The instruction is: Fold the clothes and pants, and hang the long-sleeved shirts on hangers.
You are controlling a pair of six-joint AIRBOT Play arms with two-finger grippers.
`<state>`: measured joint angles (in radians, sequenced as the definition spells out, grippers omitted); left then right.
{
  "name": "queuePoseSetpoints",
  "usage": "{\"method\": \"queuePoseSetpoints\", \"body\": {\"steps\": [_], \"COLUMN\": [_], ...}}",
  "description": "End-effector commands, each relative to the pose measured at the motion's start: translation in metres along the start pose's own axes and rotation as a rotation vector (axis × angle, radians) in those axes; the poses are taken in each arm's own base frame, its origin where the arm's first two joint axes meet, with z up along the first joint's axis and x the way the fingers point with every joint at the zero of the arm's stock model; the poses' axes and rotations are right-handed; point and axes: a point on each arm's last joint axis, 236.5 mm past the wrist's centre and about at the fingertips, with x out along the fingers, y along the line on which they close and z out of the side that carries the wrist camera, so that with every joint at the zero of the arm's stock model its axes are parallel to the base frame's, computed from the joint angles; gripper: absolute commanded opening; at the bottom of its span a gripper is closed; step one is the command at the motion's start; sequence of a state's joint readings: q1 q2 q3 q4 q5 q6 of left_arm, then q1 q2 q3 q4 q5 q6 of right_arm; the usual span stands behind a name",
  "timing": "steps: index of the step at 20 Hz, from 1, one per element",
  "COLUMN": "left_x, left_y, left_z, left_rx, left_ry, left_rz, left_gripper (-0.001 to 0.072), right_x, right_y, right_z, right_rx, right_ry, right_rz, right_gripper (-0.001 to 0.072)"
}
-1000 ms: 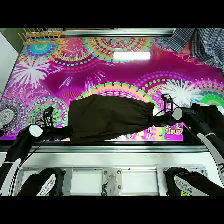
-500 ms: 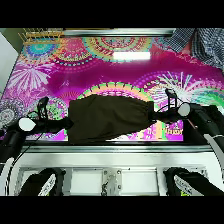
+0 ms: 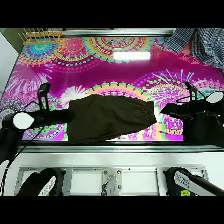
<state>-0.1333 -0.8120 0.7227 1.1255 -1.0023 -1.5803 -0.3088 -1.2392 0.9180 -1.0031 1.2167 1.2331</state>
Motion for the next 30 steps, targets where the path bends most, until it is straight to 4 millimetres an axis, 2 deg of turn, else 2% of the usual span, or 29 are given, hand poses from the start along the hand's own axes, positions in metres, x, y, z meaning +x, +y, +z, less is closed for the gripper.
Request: {"method": "queuePoseSetpoints", "body": {"steps": [1, 4, 6, 9, 10, 13, 14, 16, 17, 18, 20, 22, 24, 25, 27, 30], "left_x": [0.031, 0.056, 0.066, 0.072, 0.072, 0.072, 0.072, 0.073, 0.073, 0.073, 0.078, 0.093, 0.113, 0.125, 0.151, 0.192], "left_y": [-0.030, -0.049, -0.058, -0.064, -0.064, -0.064, -0.065, -0.065, -0.065, -0.065, -0.064, -0.066, -0.078, -0.089, -0.111, -0.149], "left_z": [-0.012, -0.018, -0.026, -0.034, -0.034, -0.033, -0.032, -0.031, -0.031, -0.029, -0.026, -0.028, -0.023, -0.019, -0.015, -0.026], "left_rx": [0.023, -0.004, 0.003, 0.003, -0.002, -0.002, -0.002, -0.003, -0.003, -0.004, -0.055, -0.054, -0.033, -0.015, 0.021, 0.089], "left_ry": [0.059, 0.073, 0.094, 0.114, 0.115, 0.112, 0.109, 0.105, 0.101, 0.096, 0.087, 0.117, 0.129, 0.131, 0.153, 0.211], "left_rz": [-0.038, -0.055, -0.062, -0.066, -0.066, -0.066, -0.067, -0.068, -0.068, -0.069, -0.065, -0.053, -0.054, -0.061, -0.071, -0.089], "left_gripper": [0.0005, 0.0005, 0.0005, 0.0004, 0.0004, 0.0004, 0.0005, 0.0004, 0.0005, 0.0004, 0.0004, 0.0004, 0.0004, 0.0004, 0.0004, 0.0004], "right_x": [0.031, 0.070, 0.088, 0.106, 0.110, 0.119, 0.122, 0.124, 0.121, 0.115, 0.095, 0.063, 0.022, 0.001, -0.032, -0.068], "right_y": [-0.009, -0.007, 0.000, 0.017, 0.023, 0.039, 0.044, 0.049, 0.049, 0.046, 0.022, -0.010, -0.030, -0.031, -0.019, 0.008], "right_z": [0.006, 0.006, 0.009, 0.010, 0.007, 0.002, -0.001, -0.003, -0.003, -0.004, -0.009, -0.015, -0.013, -0.011, -0.007, -0.007], "right_rx": [-0.013, 0.016, 0.049, 0.068, 0.057, 0.016, 0.001, -0.010, -0.005, -0.006, -0.010, -0.015, -0.026, -0.038, -0.077, -0.112], "right_ry": [0.043, 0.087, 0.098, 0.114, 0.124, 0.149, 0.158, 0.167, 0.169, 0.173, 0.192, 0.209, 0.187, 0.166, 0.122, 0.078], "right_rz": [0.173, 0.292, 0.366, 0.430, 0.434, 0.433, 0.431, 0.431, 0.434, 0.420, 0.303, 0.127, -0.026, -0.088, -0.148, -0.209], "right_gripper": [0.0663, 0.0655, 0.0655, 0.0646, 0.0586, 0.0567, 0.0445, 0.0039, 0.0020, 0.0019, 0.0019, 0.0019, 0.0020, 0.0019, 0.0019, 0.0019]}}
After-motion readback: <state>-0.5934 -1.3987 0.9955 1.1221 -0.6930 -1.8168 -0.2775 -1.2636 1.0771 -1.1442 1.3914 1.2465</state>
